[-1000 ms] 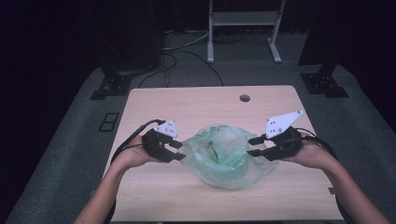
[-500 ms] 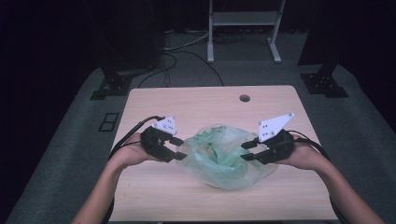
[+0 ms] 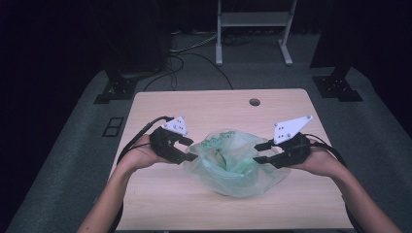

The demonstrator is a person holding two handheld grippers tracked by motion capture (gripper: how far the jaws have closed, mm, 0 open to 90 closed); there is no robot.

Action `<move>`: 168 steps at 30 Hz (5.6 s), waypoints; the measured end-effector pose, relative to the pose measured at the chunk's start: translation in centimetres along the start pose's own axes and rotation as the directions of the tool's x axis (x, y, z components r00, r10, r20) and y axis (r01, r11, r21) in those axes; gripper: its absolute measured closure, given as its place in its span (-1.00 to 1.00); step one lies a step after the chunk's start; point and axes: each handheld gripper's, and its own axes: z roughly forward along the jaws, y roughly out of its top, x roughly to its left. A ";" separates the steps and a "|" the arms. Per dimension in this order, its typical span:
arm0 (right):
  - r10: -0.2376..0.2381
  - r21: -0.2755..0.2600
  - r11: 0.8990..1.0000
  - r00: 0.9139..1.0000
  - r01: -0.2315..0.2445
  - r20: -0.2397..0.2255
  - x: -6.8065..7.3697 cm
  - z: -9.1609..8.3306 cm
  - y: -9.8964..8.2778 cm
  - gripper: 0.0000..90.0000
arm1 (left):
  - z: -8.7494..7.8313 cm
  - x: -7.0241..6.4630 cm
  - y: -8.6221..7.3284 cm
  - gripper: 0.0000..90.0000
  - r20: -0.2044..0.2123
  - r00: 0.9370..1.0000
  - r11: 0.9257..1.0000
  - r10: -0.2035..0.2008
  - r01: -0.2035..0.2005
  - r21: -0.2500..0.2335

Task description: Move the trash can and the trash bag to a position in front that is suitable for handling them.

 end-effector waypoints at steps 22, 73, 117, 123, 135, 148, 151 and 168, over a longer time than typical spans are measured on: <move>0.000 -0.038 0.999 1.000 0.000 0.004 -0.5 -0.7 -0.1 0.28 | 0.7 0.4 0.9 0.08 0.072 0.997 1.000 0.024 -0.023 -0.015; 0.018 0.130 0.991 0.986 -0.040 0.164 -7.2 3.4 0.4 1.00 | 3.7 5.1 0.5 0.99 -0.110 0.985 0.991 -0.134 0.134 -0.005; 0.048 0.102 0.994 0.994 -0.038 -0.097 -2.0 0.6 -3.3 -0.06 | 3.6 0.9 -0.9 -0.09 0.107 0.992 0.998 0.065 -0.067 0.015; 0.010 0.113 0.994 0.999 -0.005 -0.041 -1.9 1.8 -3.1 0.27 | 4.1 0.5 -0.9 0.07 0.113 0.989 0.995 0.093 -0.096 0.025; -0.010 0.079 0.997 1.000 0.009 0.022 -2.7 1.5 -2.7 1.00 | 4.3 0.7 -1.0 0.99 0.035 0.997 0.997 0.075 -0.075 -0.010; 0.049 0.080 0.995 0.998 -0.051 0.025 -3.4 2.2 -4.7 1.00 | 4.9 0.6 -2.4 1.00 0.025 0.999 0.999 0.040 -0.039 -0.038; 0.057 0.078 0.995 0.998 -0.059 0.025 -3.5 2.5 -5.1 1.00 | 5.2 0.6 -2.8 1.00 0.032 0.999 0.999 0.034 -0.033 -0.033; 0.088 0.072 0.993 0.994 -0.093 0.062 -3.7 2.8 -6.1 1.00 | 6.2 0.7 -4.7 1.00 0.009 1.000 1.000 -0.019 0.019 -0.017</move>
